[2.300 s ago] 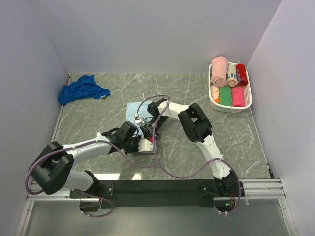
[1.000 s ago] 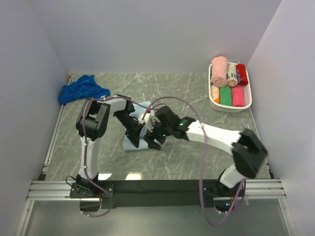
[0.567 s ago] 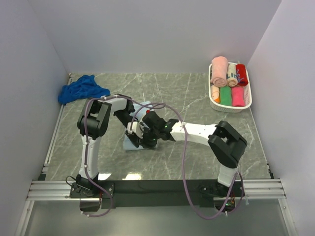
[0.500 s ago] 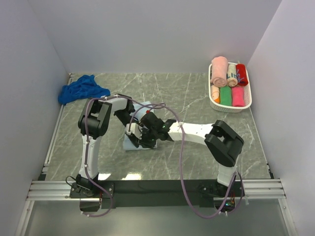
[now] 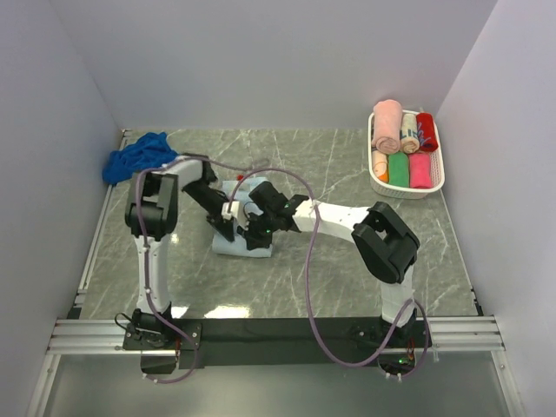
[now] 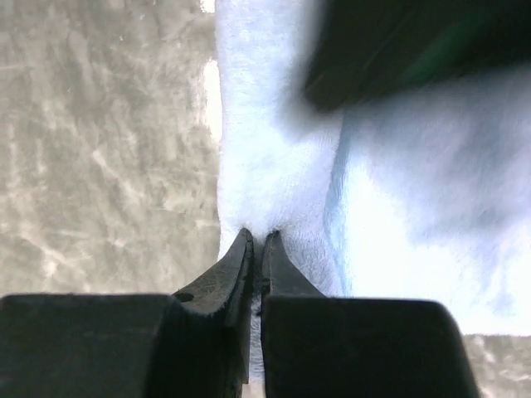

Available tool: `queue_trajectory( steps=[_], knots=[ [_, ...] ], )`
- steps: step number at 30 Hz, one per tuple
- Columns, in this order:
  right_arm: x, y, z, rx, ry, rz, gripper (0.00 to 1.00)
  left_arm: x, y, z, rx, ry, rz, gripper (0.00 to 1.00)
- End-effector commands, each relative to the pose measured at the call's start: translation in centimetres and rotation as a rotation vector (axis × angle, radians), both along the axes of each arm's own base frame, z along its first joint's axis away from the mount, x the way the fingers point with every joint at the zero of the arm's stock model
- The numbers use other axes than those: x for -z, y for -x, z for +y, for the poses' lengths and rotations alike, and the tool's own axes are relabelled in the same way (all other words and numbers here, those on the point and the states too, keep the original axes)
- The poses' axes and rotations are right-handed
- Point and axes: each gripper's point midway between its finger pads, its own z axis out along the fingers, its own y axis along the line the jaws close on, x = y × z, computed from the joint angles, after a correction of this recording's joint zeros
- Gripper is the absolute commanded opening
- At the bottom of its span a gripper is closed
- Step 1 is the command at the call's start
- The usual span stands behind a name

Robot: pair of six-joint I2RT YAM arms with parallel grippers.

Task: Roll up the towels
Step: Roll the towel

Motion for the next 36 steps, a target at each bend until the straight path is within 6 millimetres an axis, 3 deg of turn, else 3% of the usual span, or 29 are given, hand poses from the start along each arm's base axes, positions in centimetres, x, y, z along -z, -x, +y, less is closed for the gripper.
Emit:
queue_trajectory(
  steps=[1, 6, 8, 9, 11, 12, 14, 15, 17, 18, 20, 21, 22, 23, 24, 26, 30, 34, 36],
  knots=[
    [1.8, 4.1, -3.3, 0.004, 0.127, 0.252, 0.0, -4.5, -8.9, 5.8, -0.122, 0.002, -0.379, 0.48],
    [2.4, 4.4, -3.7, 0.02, 0.15, 0.326, 0.0, -9.2, -12.0, 11.6, -0.301, -0.005, -0.519, 0.49],
    [2.0, 3.9, -3.4, 0.037, 0.142, 0.366, 0.0, -10.7, -12.0, 12.8, -0.345, 0.004, -0.573, 0.49],
    [2.6, 4.6, -3.6, 0.038, 0.16, 0.441, 0.0, -11.8, -11.5, 13.5, -0.368, -0.002, -0.638, 0.49],
    [2.2, 3.7, -3.1, 0.061, 0.142, 0.497, 0.0, -12.4, -10.2, 13.6, -0.359, -0.022, -0.701, 0.49],
    [2.2, 3.7, -3.0, 0.065, 0.138, 0.531, 0.0, -12.8, -8.1, 13.0, -0.341, -0.028, -0.741, 0.5],
    [2.4, 3.3, -2.8, 0.069, 0.141, 0.594, 0.0, -12.7, -7.1, 12.9, -0.291, -0.074, -0.852, 0.56],
    [2.5, 3.1, -2.8, 0.071, 0.141, 0.603, 0.0, -12.6, -4.9, 12.0, -0.256, -0.082, -0.89, 0.58],
    [2.9, 3.0, -2.6, 0.065, 0.152, 0.634, 0.0, -12.3, -3.8, 11.4, -0.203, -0.114, -0.983, 0.61],
    [2.9, 2.8, -2.6, 0.067, 0.156, 0.647, 0.0, -11.8, -1.5, 10.0, -0.146, -0.105, -1.01, 0.62],
    [3.1, 2.9, -2.2, 0.062, 0.162, 0.719, 0.0, -11.1, -0.7, 8.9, -0.07, -0.143, -1.097, 0.65],
    [3.1, 2.7, -2.2, 0.067, 0.161, 0.748, 0.0, -10.0, 1.4, 6.8, 0.013, -0.112, -1.124, 0.66],
    [3.5, 2.5, -1.9, 0.078, 0.164, 0.774, 0.0, -9.4, 2.1, 5.9, 0.057, -0.109, -1.148, 0.69],
    [3.5, 2.5, -1.7, 0.101, 0.162, 0.812, 0.0, -9.4, 1.9, 4.7, 0.085, -0.093, -1.208, 0.69],
    [4.0, 2.1, -1.5, 0.117, 0.163, 0.824, 0.0, -8.1, 3.2, 3.2, 0.151, -0.097, -1.22, 0.69],
    [4.4, 1.8, -1.4, 0.153, 0.173, 0.86, 0.0, -7.0, 3.8, 1.8, 0.176, -0.096, -1.225, 0.69],
    [5.2, 1.2, -0.9, 0.211, 0.171, 0.946, 0.0, -5.5, 3.5, -1.2, 0.257, -0.088, -1.234, 0.67],
    [5.8, 0.8, -1.2, 0.242, 0.181, 0.955, 0.0, -3.3, 3.7, -2.1, 0.305, -0.12, -1.206, 0.66],
    [6.0, 0.9, -1.1, 0.233, 0.183, 0.959, 0.0, -0.7, 4.2, -1.7, 0.338, -0.17, -1.156, 0.64]
  ],
)
